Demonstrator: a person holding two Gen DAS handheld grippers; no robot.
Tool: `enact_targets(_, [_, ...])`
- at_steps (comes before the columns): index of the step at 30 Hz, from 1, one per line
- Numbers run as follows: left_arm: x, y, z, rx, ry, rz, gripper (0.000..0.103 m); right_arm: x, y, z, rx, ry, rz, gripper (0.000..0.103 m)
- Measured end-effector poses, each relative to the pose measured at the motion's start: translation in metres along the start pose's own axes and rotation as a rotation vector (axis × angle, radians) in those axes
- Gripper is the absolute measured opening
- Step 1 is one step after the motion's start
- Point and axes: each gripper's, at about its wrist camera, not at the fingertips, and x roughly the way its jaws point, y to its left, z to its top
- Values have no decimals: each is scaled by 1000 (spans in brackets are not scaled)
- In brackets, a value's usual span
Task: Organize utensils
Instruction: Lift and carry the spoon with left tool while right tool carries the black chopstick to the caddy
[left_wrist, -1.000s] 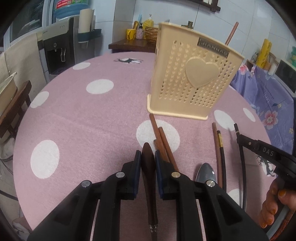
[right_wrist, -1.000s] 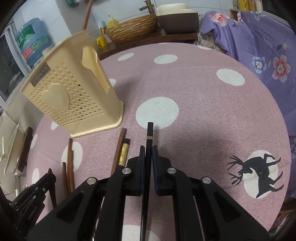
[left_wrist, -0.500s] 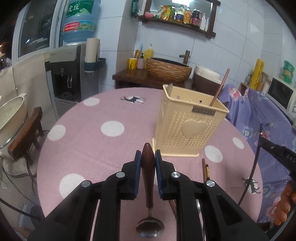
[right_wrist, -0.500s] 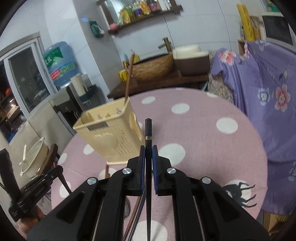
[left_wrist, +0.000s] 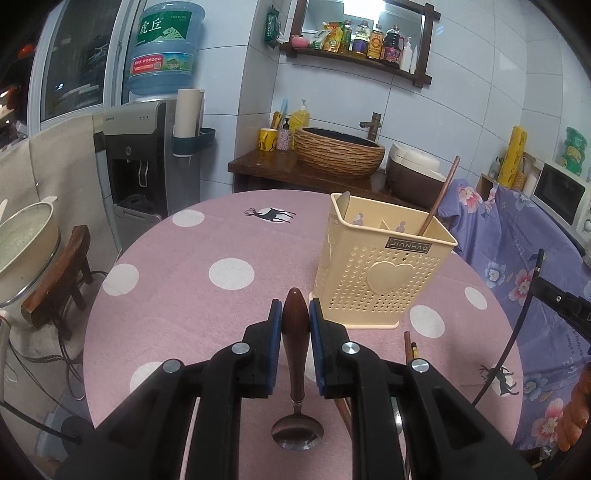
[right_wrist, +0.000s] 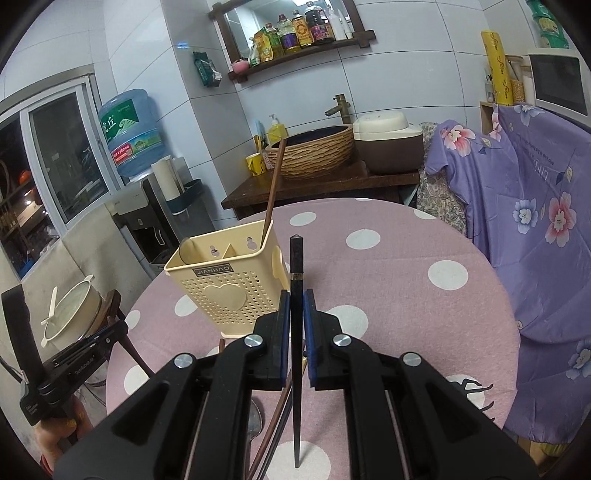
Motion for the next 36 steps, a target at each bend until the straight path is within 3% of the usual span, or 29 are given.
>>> enact_targets(16, [-8,0,18,4,-39,-5,16,-9,6,13,-44,-25,-5,8])
enact_targets(21, [-15,-5,28,23,-47,-31,16,-13,9,25,-42,-15,34,8])
enact_targets(29, [-47,-21,80,47,-114,-122,16,-29,30,78,-47,-55,116,8])
enact_targets(36, [-54,-46,143,40,-190,-147,16,-33,55,145,-6,-172,126,8])
